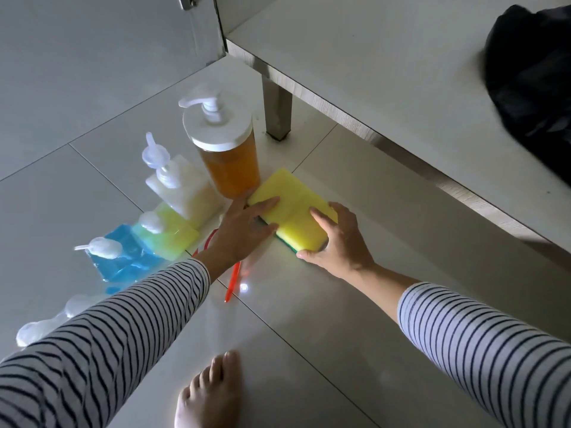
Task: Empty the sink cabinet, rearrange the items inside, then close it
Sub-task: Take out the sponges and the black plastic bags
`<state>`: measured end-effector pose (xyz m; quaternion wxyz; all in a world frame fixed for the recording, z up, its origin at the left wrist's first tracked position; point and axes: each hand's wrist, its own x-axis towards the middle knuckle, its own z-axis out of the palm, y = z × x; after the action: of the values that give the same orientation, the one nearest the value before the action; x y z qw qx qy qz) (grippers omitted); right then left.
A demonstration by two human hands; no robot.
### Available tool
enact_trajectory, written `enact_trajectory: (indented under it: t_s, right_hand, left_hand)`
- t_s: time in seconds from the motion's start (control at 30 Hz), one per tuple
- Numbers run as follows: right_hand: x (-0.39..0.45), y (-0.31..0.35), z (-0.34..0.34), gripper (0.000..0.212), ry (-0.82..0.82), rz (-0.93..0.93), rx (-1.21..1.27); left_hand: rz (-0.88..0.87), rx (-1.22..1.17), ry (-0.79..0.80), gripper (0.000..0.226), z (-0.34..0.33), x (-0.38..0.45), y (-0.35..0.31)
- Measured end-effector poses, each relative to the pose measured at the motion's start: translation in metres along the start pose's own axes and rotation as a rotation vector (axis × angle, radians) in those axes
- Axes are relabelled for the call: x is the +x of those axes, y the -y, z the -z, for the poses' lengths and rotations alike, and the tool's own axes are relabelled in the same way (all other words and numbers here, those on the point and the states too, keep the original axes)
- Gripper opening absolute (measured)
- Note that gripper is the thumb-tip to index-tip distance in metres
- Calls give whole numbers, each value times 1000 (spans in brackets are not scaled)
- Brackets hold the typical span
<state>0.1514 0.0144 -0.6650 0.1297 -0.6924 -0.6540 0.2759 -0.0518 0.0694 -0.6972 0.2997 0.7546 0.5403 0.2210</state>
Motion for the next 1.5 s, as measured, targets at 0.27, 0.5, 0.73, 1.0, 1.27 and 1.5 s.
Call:
enact_trajectory:
  t_s: [0.27,0.5,0.73,1.0,1.27,1.5]
  right_hand:
    - [-5,2,13,88,52,17,-55]
    - [-26,29,68,81,49,128,-74]
    - [-58,49,177,74,-264,311,11]
    - [-82,-31,295,81,-612,-47,-17]
    - [-95,-105,300,109,-446,-500,240]
    - [-90,-126,284,103,-399,-495,2]
  left_hand:
    - [-41,90,-27,65,9,-8,-7]
    - [-288,84,-204,50,50,-18,-51]
    - [-496,25,-274,49,104,25,-152]
    - [-418,30,63,65,66,120,-284]
    - [-275,32,382,97,-8,163,-346]
    - [-262,246,369,107,-39,174,-344]
